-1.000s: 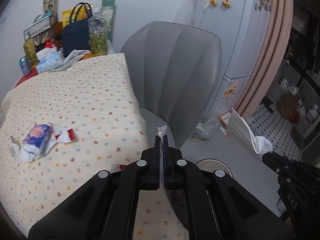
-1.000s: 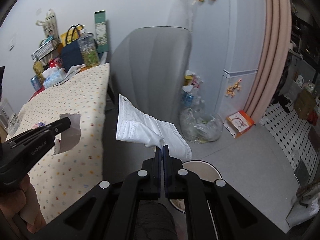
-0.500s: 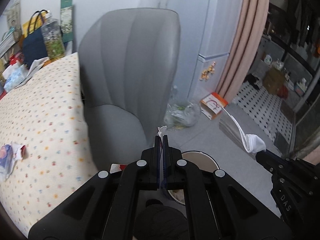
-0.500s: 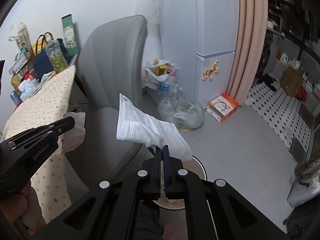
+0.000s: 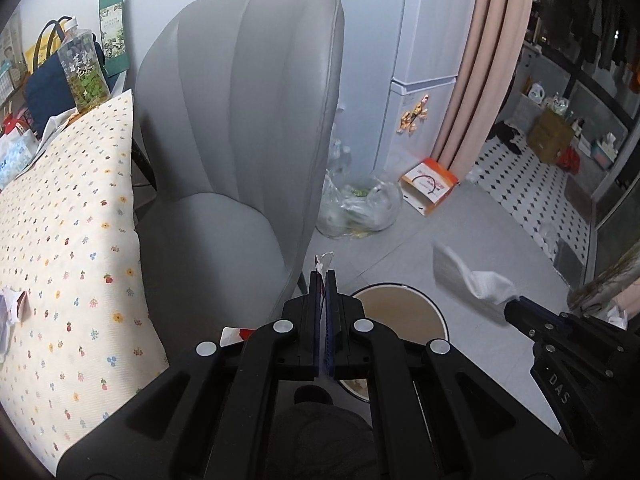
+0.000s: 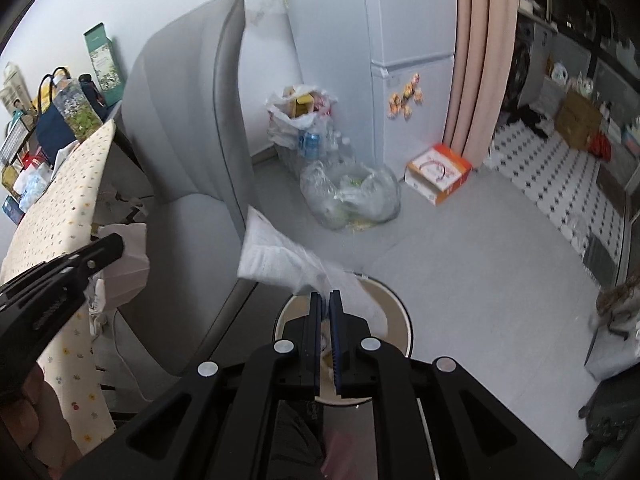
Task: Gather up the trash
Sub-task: 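Carry paper and plastic bag to the bin and open both tools over it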
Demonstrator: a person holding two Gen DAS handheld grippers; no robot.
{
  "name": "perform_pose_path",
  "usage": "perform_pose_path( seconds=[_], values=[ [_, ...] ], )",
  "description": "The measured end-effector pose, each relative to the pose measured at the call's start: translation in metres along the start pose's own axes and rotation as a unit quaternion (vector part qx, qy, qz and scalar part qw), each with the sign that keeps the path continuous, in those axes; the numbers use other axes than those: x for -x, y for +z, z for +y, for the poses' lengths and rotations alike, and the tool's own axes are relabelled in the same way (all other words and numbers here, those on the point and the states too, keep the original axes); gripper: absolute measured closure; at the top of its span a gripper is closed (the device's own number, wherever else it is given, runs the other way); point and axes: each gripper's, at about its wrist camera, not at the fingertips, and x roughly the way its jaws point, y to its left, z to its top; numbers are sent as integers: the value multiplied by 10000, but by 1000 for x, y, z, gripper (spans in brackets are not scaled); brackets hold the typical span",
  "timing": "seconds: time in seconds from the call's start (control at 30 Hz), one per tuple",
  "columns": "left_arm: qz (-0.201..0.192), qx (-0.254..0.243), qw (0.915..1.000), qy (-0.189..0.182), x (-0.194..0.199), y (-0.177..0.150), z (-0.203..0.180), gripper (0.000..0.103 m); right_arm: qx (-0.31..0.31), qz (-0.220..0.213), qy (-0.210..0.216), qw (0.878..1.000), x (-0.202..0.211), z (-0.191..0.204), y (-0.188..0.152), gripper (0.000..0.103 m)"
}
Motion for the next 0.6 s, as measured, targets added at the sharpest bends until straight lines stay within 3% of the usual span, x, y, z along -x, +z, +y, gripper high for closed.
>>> perform_pose_path(
  seconds=[0.07,0.1,0.13,0.6],
  values=[
    [27,-1,10000,28,-1,-1,0,100,-40,73,-16,10000,-5,-5,-3,87],
    [31,-5,10000,33,-1,-1,0,100,-94,77,-3,9999,-5,-7,-5,66],
    [37,-12,10000,37,-1,-1,-1,100,-140,29,-21,9999,-4,-10,-6,56],
    [141,-357,9989,-258,-12,-1,-43,100,-558,-166,-317,9978,24,-63,-16,52]
  ],
)
